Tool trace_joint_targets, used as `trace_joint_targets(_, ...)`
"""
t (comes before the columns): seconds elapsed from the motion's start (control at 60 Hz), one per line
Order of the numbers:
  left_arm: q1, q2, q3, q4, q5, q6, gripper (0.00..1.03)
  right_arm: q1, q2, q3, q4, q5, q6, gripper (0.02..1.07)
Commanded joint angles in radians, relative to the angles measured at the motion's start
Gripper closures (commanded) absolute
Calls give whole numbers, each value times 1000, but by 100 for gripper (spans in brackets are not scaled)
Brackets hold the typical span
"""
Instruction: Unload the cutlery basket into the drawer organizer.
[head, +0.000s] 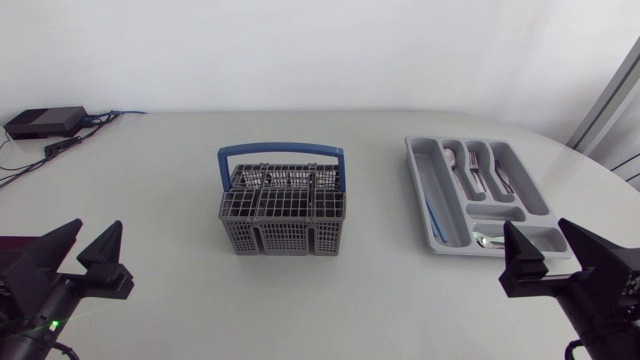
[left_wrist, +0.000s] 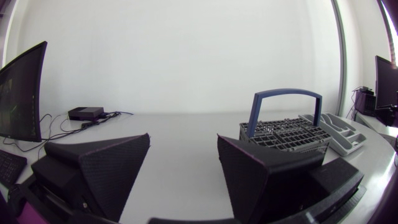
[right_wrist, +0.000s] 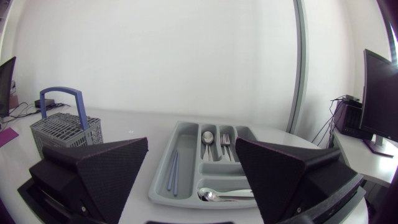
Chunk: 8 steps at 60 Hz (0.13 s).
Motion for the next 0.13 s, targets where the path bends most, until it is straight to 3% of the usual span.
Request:
trace_joint_targets(0.0, 7, -9, -21, 17, -2, -22, 6, -5, -9, -20, 18, -3, 35, 6)
trace_joint_targets(0.117, 7, -9, -21, 17, -2, -22, 6, -5, -9, -20, 18, -3, 35, 6)
